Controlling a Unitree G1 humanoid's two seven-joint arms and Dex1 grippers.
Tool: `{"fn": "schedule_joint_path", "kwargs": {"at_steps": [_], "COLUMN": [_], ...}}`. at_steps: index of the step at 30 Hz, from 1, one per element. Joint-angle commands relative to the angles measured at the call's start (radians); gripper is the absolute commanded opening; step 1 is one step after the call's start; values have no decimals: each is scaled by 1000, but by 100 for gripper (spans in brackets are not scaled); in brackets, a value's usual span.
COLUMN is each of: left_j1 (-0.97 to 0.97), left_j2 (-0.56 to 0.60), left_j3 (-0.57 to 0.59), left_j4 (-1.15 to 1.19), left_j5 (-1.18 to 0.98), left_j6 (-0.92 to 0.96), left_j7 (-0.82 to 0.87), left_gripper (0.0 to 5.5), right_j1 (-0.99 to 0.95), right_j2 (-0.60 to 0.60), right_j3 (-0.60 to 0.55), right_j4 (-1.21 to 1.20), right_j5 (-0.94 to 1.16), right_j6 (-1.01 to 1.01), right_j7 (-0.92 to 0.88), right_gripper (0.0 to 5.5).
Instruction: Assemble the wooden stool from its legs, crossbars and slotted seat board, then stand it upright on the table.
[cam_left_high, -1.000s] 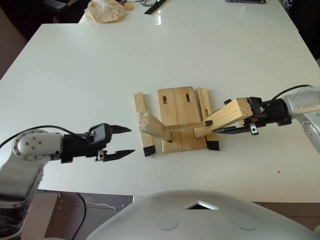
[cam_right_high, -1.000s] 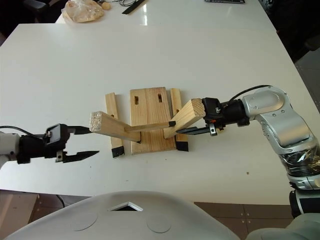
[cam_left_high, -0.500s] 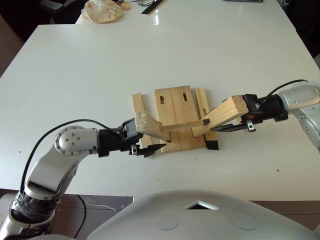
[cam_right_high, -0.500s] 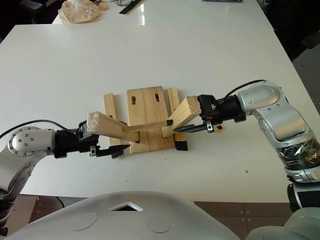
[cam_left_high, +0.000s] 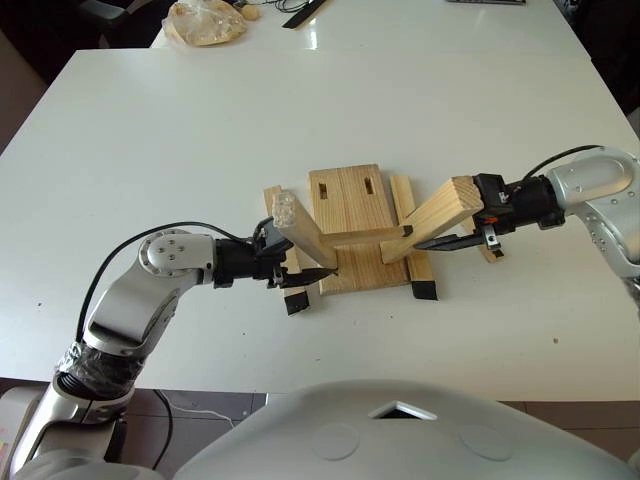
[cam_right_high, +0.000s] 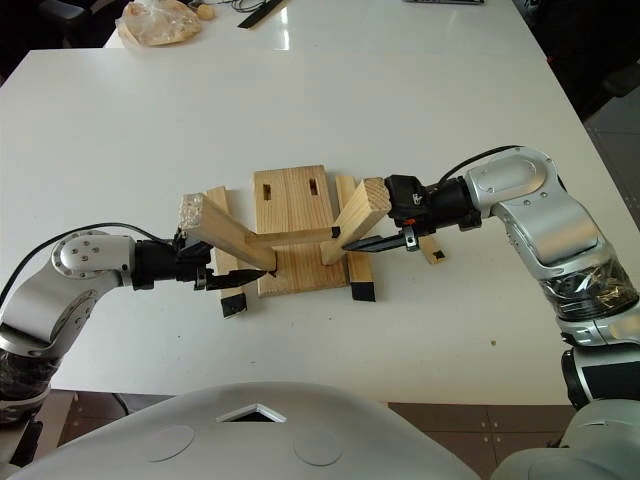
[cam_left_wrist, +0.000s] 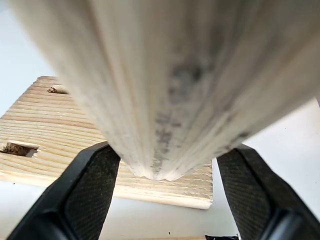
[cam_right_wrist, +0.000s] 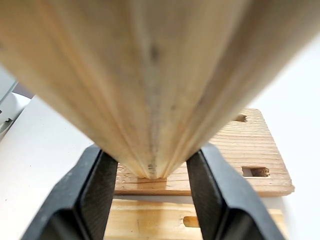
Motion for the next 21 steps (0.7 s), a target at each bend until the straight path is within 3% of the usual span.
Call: {"fn": "schedule_joint_path", "kwargs": {"at_steps": [1, 6, 18, 21], "left_j1": [-116, -88, -21, 18], "left_j2": [-103, -39, 55, 77], "left_j3": [-139, -62, -16, -9], "left_j4": [-42, 34, 197, 220], "left_j5": [16, 46, 194, 223], "left_j6": [5, -24, -196, -241], "left_j7": [7, 3, -4, -3], "left_gripper": [331, 331, 523, 540], "right_j1": [23, 28, -10, -13], "right_j2": [82, 57, 27, 15], "right_j3": [258, 170, 90, 73], "right_j4": [-80, -87, -20, -17], "right_j5": [-229, -146, -157, -151], "right_j6": [47, 68, 57, 57], "right_j7": [32, 11, -2, 6], "right_gripper": [202, 202, 202, 202]}}
